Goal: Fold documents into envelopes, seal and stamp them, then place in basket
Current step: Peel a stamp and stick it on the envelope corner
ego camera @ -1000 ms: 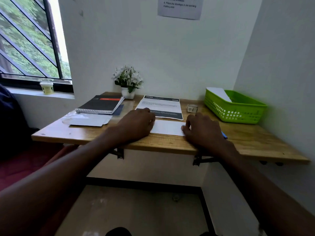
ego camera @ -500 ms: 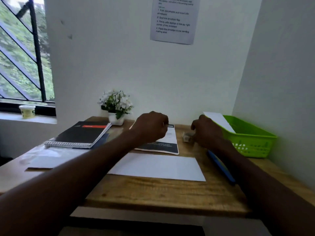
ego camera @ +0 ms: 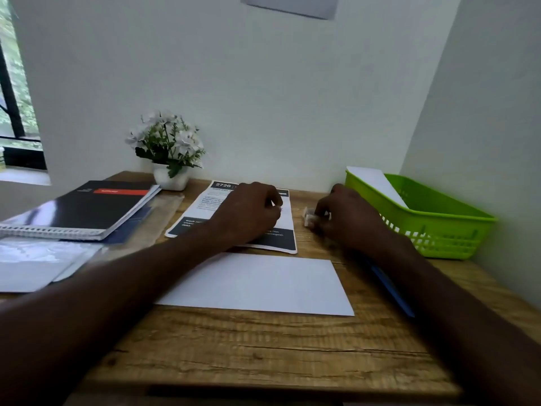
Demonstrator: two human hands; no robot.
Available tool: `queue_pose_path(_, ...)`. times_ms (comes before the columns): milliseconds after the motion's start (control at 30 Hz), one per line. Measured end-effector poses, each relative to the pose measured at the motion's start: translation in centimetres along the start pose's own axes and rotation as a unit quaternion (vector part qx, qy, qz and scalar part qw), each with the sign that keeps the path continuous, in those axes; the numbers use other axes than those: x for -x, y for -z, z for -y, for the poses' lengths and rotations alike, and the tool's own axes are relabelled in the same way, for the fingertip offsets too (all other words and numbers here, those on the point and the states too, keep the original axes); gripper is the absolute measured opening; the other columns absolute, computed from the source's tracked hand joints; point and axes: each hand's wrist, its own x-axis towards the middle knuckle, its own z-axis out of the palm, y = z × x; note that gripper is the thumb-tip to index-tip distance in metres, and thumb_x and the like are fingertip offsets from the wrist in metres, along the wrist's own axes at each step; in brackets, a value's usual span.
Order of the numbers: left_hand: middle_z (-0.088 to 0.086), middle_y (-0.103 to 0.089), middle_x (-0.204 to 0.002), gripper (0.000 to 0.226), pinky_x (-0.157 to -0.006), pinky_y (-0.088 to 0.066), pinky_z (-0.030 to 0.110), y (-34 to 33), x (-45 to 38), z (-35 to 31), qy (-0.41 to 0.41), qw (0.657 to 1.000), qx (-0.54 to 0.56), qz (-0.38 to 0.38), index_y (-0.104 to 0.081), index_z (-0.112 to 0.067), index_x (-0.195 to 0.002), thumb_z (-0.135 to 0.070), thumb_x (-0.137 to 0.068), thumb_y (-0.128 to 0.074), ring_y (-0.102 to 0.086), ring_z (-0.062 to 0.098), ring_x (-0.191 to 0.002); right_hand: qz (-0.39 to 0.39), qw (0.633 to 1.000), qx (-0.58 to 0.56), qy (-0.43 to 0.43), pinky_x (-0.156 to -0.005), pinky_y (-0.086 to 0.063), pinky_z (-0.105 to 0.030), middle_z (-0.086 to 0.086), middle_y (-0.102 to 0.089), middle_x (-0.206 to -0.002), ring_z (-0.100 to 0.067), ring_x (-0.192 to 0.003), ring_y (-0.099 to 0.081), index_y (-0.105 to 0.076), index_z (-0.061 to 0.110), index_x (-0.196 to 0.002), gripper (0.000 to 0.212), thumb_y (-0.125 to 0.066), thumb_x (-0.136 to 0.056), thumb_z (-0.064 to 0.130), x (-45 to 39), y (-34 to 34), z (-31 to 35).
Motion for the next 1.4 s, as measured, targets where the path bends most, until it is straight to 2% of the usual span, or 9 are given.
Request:
queue_pose_path(167,-0.01,-0.07,-0.091,0.022,-0.066,-0.036,0.01,0.4,0.0,0.3,0.008,0.999,0.033,-0.019,-0.073,-0.02,-0.113,-0.021,-0.093,-0.064,-0.062,0.008,-0.086,-0.053,0.991,-0.123,0.007,-0.067,-0.041,-0.025,0.004,-0.055,-0.092,-0.012,-0.082,-0.062,-0.077,0.025,-0.079,0.018,-0.082,-0.083,0.042,0.1,0.0,0.6)
queue_pose_path(267,-0.006,-0.074,-0.104,0.023,-0.071,-0.038,0.013,0.7,-0.5,0.9,0.048,0.995,0.072,-0.049,-0.074,-0.02,-0.114,-0.023,-0.094,-0.064,-0.065,0.01,-0.096,-0.085,0.974,-0.209,0.023,-0.069,-0.045,-0.016,0.008,-0.061,-0.092,-0.002,-0.08,-0.064,-0.07,0.035,-0.07,0.018,-0.084,-0.078,0.041,-0.3,0.7,2.1)
queue_pose_path(367,-0.001,-0.077,-0.106,0.021,-0.086,-0.046,0.025,1.1,-1.3,1.7,0.091,0.979,0.171,-0.065,-0.075,-0.019,-0.113,-0.022,-0.097,-0.062,-0.068,0.014,-0.101,-0.092,0.956,-0.27,0.073,-0.071,-0.054,-0.023,0.006,-0.062,-0.096,-0.005,-0.085,-0.066,-0.075,0.024,-0.077,0.014,-0.088,-0.078,0.029,-1.7,1.3,3.4)
queue_pose_path(567,0.009,-0.079,-0.099,0.039,-0.075,-0.05,0.033,2.4,-1.3,1.8,0.115,0.922,0.365,-0.063,-0.076,-0.013,-0.108,-0.043,-0.106,-0.05,-0.07,0.011,-0.085,-0.134,0.946,-0.259,0.145,-0.072,-0.056,-0.022,0.002,-0.058,-0.101,-0.01,-0.092,-0.063,-0.076,0.013,-0.087,0.009,-0.083,-0.081,0.012,-3.3,-0.4,4.1)
queue_pose_path(667,0.006,-0.079,-0.1,0.039,-0.08,-0.052,0.033,2.5,-1.3,1.9,0.097,0.923,0.369,-0.052,-0.074,-0.012,-0.111,-0.045,-0.104,-0.054,-0.071,0.009,-0.087,-0.151,0.948,-0.221,0.173,-0.079,-0.056,-0.023,0.002,-0.058,-0.108,-0.01,-0.094,-0.063,-0.076,0.014,-0.09,0.008,-0.081,-0.083,0.013,-3.4,-1.1,3.5)
queue_pose_path(800,0.003,-0.08,-0.102,0.023,-0.083,-0.056,0.034,2.0,-1.3,2.4,0.074,0.932,0.352,-0.038,-0.074,-0.013,-0.112,-0.031,-0.098,-0.069,-0.073,0.01,-0.097,-0.159,0.943,-0.237,0.172,-0.08,-0.058,-0.028,0.002,-0.061,-0.11,-0.013,-0.095,-0.066,-0.078,0.014,-0.092,0.012,-0.082,-0.082,0.009,-3.1,-1.4,2.3)
queue_pose_path(1067,0.002,-0.078,-0.096,0.031,-0.076,-0.055,0.031,1.5,-1.0,2.3,0.08,0.926,0.366,-0.044,-0.073,-0.011,-0.115,-0.008,-0.085,-0.081,-0.07,0.009,-0.089,-0.155,0.929,-0.291,0.166,-0.079,-0.055,-0.017,0.001,-0.064,-0.108,-0.011,-0.094,-0.067,-0.08,0.013,-0.092,0.015,-0.082,-0.08,0.005,-3.0,-1.0,2.7)
queue_pose_path(1267,0.004,-0.077,-0.084,0.007,-0.068,-0.056,0.026,1.6,-0.8,2.3,0.1,0.931,0.345,-0.064,-0.077,-0.011,-0.094,-0.013,-0.088,-0.08,-0.07,0.011,-0.079,-0.133,0.928,-0.314,0.15,-0.076,-0.06,-0.03,0.001,-0.065,-0.099,-0.013,-0.087,-0.069,-0.079,0.015,-0.088,0.014,-0.086,-0.077,0.011,-2.8,-0.6,2.9)
queue_pose_path(1400,0.002,-0.075,-0.081,0.007,-0.067,-0.055,0.026,1.5,-0.9,2.5,0.117,0.938,0.321,-0.05,-0.077,-0.01,-0.093,-0.015,-0.089,-0.079,-0.069,0.009,-0.076,-0.098,0.961,-0.229,0.117,-0.074,-0.055,-0.037,0.005,-0.065,-0.089,-0.011,-0.078,-0.065,-0.078,0.025,-0.082,0.01,-0.088,-0.078,0.028,-3.0,-1.2,2.5)
